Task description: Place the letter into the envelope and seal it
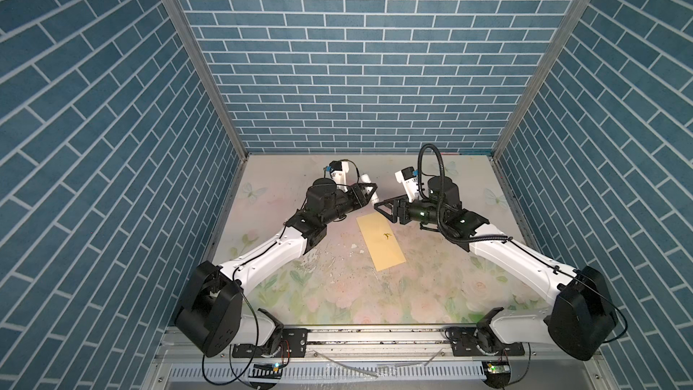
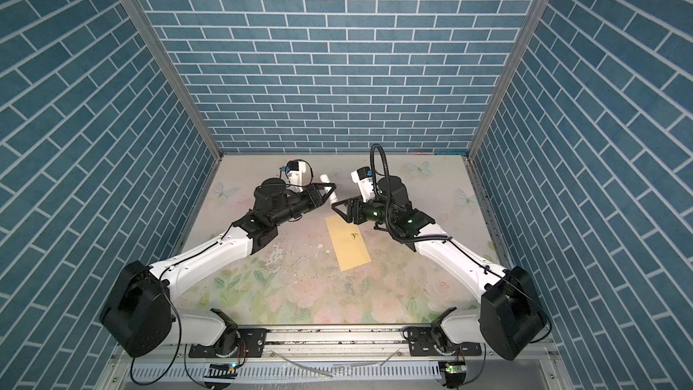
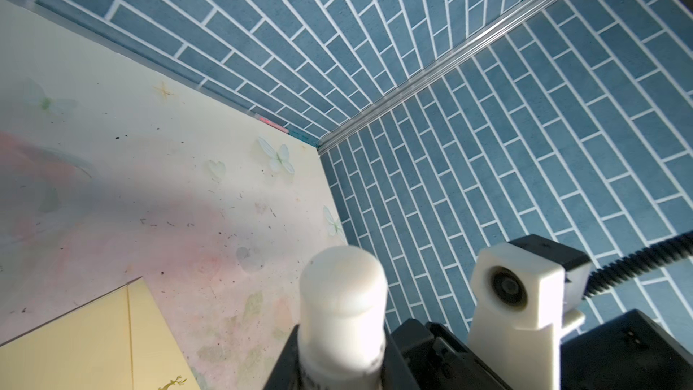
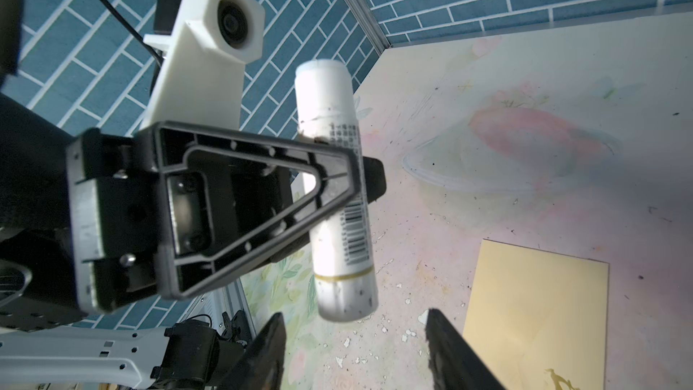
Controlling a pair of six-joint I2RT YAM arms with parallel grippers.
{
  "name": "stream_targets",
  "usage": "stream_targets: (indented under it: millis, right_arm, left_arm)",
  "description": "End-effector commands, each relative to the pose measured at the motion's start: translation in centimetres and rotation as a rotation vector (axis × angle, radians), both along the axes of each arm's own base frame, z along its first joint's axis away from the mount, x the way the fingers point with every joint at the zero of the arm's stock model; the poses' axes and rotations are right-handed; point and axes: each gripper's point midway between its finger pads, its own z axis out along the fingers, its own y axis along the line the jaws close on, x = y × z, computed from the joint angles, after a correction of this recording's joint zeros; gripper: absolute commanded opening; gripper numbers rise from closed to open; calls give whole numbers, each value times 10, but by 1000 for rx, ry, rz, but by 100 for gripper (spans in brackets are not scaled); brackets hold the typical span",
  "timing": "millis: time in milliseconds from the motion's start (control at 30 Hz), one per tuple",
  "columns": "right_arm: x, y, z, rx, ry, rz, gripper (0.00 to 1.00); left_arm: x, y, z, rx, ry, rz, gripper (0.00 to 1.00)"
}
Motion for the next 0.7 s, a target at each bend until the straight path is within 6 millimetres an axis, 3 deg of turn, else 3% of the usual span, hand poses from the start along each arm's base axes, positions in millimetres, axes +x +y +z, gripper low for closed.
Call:
stream_targets:
  millis: [0, 200, 333, 667]
  right_arm:
    - [0, 8, 15, 78, -5, 29, 55]
    - [3, 14, 17, 103, 9, 48, 45]
    - [3, 15, 15, 105, 14, 50, 32]
    - [6, 13, 19, 106, 7, 26, 22]
  left_arm:
    - [-9, -4, 28, -69, -92, -43, 0]
    - [-13, -7, 34, -80, -114, -57, 0]
    - [-14, -8, 35, -81, -116, -62, 0]
    - [-16, -11, 33, -42, -125, -66, 0]
